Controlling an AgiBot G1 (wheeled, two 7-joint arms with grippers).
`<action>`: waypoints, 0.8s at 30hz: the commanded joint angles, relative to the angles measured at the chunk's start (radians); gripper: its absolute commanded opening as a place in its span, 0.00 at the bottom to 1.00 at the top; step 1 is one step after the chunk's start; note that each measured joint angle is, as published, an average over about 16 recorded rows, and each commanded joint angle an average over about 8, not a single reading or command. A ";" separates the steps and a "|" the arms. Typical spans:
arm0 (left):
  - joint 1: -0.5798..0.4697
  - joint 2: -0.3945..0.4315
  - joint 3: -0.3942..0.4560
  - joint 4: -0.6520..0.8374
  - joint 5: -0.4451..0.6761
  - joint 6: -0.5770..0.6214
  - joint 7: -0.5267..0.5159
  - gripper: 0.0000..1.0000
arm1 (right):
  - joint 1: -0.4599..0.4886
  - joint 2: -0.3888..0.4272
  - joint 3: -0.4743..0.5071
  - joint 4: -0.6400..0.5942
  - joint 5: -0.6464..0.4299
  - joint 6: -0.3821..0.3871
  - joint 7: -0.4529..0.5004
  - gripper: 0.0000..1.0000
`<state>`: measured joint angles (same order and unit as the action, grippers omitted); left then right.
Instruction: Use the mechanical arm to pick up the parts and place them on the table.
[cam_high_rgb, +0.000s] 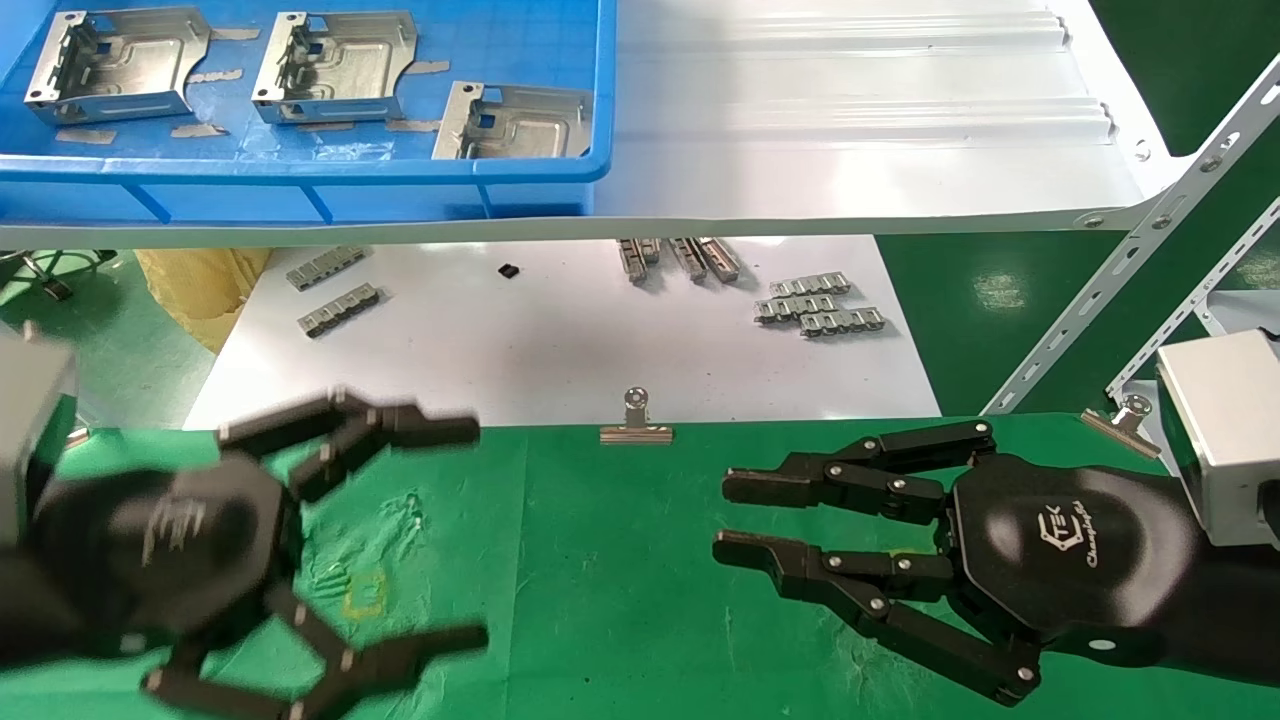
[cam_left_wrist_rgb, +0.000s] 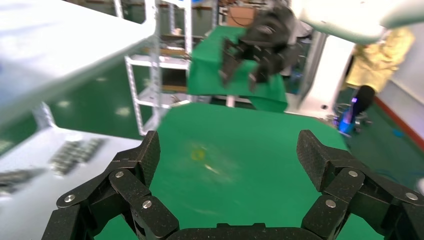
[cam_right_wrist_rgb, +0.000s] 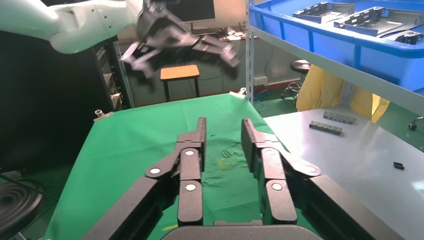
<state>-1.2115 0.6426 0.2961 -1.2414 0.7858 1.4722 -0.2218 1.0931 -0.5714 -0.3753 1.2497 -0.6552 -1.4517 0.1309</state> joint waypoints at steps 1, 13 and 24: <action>-0.036 0.006 0.003 0.000 0.009 -0.010 -0.018 1.00 | 0.000 0.000 0.000 0.000 0.000 0.000 0.000 0.00; -0.505 0.188 0.105 0.524 0.305 -0.099 0.055 1.00 | 0.000 0.000 0.000 0.000 0.000 0.000 0.000 0.00; -0.743 0.319 0.169 0.956 0.491 -0.353 0.136 1.00 | 0.000 0.000 0.000 0.000 0.000 0.000 0.000 0.01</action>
<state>-1.9439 0.9575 0.4620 -0.3013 1.2668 1.1319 -0.0895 1.0931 -0.5713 -0.3755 1.2496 -0.6552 -1.4517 0.1308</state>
